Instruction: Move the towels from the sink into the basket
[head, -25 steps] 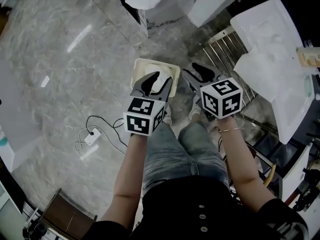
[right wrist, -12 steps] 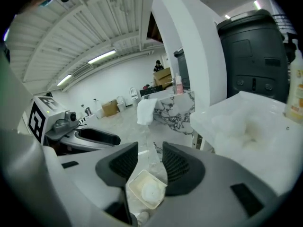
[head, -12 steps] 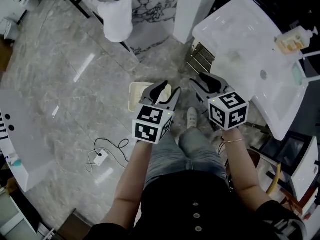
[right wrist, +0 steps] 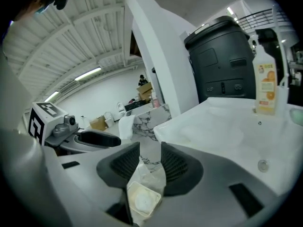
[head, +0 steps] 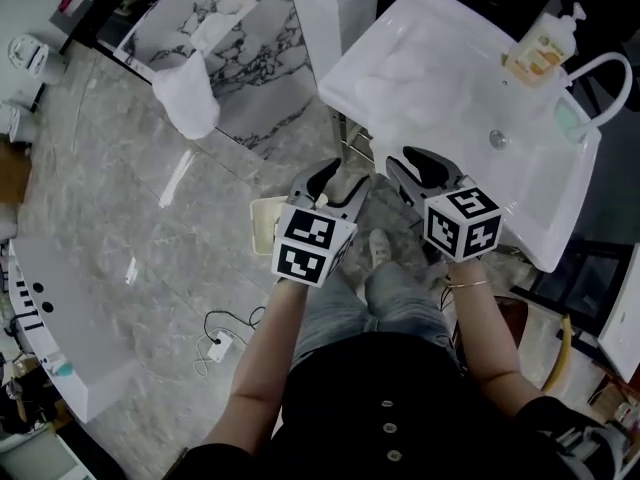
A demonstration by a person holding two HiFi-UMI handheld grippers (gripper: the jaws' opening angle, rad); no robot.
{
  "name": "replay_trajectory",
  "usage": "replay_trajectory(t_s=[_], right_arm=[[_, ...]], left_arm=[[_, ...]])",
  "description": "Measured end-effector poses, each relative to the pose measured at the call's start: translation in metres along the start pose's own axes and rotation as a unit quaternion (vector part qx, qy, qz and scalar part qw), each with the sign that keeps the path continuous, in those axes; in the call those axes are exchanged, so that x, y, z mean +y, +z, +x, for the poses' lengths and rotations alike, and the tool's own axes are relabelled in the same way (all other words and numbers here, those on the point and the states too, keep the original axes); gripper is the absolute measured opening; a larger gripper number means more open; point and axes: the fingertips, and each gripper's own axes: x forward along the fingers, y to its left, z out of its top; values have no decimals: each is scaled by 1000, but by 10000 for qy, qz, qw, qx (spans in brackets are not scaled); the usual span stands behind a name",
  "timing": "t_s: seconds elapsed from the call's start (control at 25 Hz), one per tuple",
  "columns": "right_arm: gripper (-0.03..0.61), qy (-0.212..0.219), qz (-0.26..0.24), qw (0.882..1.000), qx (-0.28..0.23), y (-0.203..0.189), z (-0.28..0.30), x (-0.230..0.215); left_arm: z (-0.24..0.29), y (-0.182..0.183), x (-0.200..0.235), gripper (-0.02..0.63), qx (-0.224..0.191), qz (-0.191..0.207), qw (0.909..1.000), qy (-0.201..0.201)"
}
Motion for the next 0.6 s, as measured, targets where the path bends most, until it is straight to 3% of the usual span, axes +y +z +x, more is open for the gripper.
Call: replay_trajectory(t_s=[0.16,0.6], right_arm=[[140,-185,136,9996,-163,7,-17,-29],[144,-546,382,9972,-338,13,-45,-92]], left_arm=[[24,19,-12,190,63,296,9995,-91],[85,46,-35,272,279,1155,9928,-141]])
